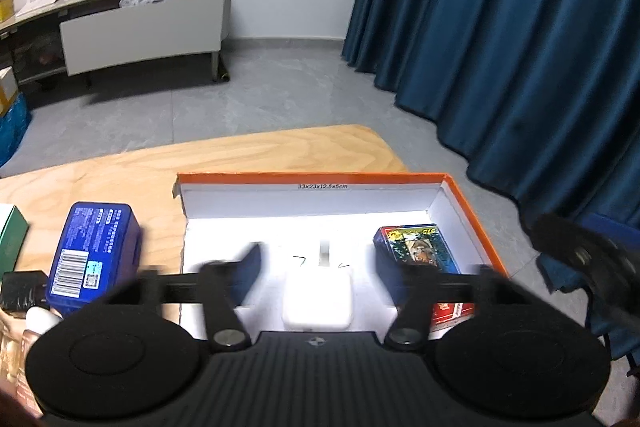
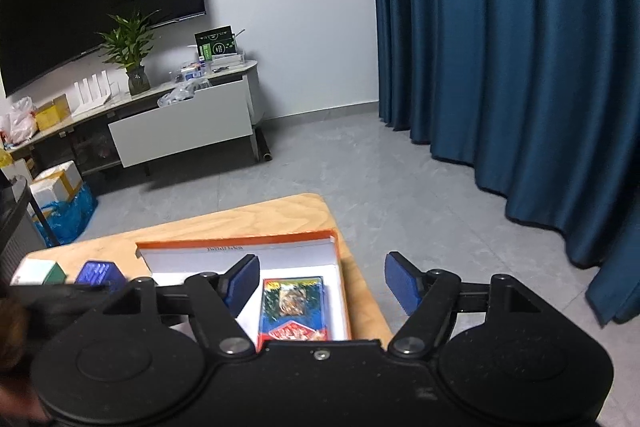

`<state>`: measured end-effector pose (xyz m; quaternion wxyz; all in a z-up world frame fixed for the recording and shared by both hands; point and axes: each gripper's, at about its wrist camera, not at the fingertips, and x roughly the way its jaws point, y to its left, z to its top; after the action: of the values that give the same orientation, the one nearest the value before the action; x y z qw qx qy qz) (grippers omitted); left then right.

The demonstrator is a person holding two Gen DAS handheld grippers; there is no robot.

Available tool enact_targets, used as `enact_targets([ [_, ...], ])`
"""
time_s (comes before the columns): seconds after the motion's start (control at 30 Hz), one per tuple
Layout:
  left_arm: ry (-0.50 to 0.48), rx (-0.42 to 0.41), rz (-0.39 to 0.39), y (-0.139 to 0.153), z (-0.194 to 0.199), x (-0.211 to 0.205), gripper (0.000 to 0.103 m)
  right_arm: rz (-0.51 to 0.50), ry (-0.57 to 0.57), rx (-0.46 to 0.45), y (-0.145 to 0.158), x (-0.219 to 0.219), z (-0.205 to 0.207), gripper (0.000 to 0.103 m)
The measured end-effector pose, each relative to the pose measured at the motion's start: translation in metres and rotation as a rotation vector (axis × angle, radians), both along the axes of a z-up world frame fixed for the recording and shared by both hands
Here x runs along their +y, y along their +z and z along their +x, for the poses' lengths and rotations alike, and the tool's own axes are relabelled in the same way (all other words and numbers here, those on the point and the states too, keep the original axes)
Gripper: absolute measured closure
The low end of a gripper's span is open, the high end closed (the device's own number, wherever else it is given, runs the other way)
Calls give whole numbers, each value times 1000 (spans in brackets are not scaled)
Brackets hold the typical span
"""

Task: Organize rigid objects
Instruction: 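Lower and release the charger cube and card box into the lid with both grippers, then move both tools back toward the remaining items on the table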

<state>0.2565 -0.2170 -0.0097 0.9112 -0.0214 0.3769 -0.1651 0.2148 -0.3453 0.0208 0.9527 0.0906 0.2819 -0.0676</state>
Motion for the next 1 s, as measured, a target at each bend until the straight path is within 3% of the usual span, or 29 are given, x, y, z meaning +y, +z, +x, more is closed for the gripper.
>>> enact_targets([
  [0.03,-6,-12,-11,3,-3,0,31,6,1,2,1,0,-4,20],
  [0.13,-12,-34,-3,12,-15,1,14,23,-9,-2,4,1,-13,20],
  [0.27,-18,-51,12,24,-35,10,8,44,-8,0,9,6,-24,20],
  [0.63,42,-66,52,38,-84,64,4,101,59,43,11,41,-53,18],
  [1.0,141,-53,47,38,-119,128,4,79,182,64,14,96,-68,18],
])
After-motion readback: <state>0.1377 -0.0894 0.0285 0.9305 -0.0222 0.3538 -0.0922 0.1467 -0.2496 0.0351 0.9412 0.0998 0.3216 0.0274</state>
